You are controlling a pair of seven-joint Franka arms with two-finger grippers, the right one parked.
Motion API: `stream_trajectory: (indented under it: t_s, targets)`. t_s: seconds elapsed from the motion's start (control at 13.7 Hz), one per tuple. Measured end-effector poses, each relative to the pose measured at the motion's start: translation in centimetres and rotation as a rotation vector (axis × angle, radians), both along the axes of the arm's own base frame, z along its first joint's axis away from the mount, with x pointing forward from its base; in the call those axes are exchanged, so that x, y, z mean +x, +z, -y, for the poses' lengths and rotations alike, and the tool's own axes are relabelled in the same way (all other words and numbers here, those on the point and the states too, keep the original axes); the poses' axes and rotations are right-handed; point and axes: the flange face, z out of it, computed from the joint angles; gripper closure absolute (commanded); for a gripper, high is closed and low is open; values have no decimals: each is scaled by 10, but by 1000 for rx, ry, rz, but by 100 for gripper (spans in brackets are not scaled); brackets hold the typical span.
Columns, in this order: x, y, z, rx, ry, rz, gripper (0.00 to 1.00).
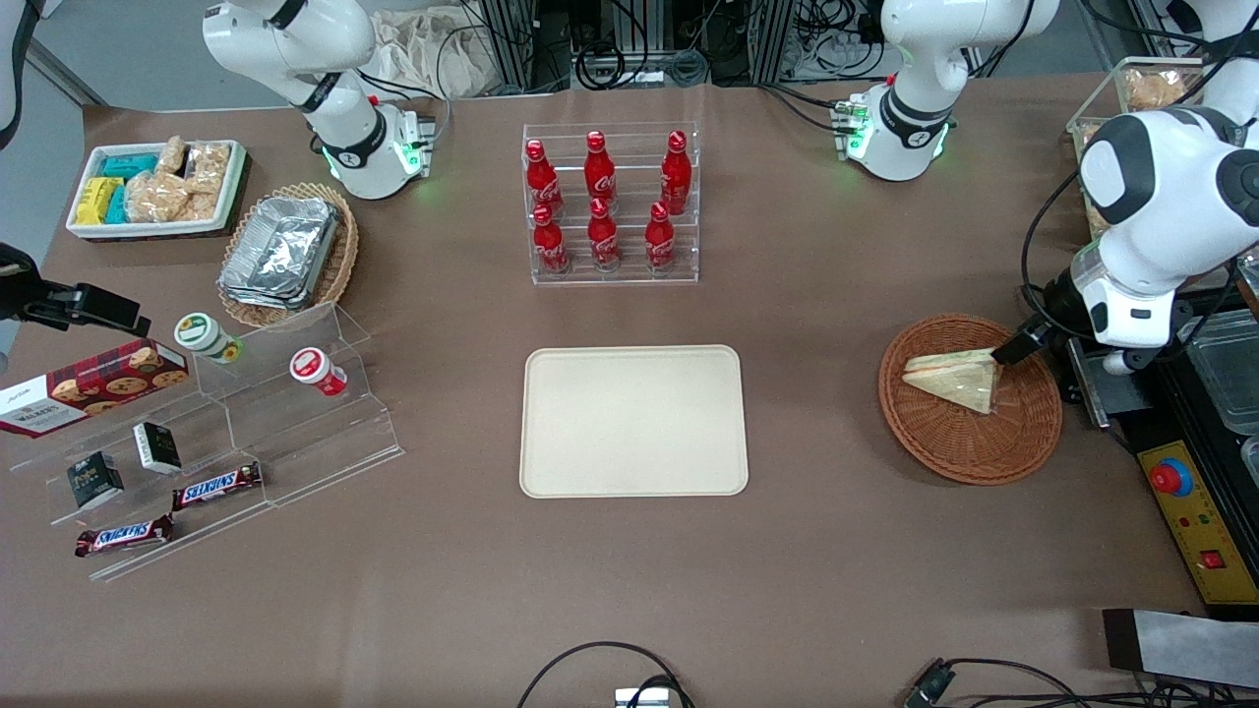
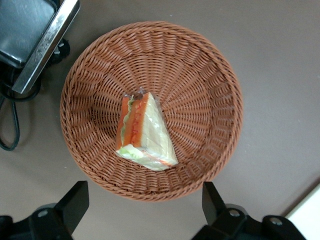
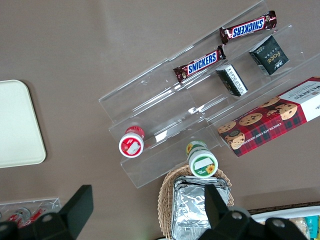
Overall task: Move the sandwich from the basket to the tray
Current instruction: 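Lower the open left gripper onto the wrapped sandwich and close it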
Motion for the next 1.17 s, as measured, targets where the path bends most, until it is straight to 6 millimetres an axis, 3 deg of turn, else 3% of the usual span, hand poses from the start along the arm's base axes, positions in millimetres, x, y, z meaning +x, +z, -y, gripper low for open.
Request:
stream_trajectory:
  t_s: [0.8,1.17]
  targets:
    - [-31,-89,-6,3,150,23,0]
    - [-29,-105,-7,10,156,37,0]
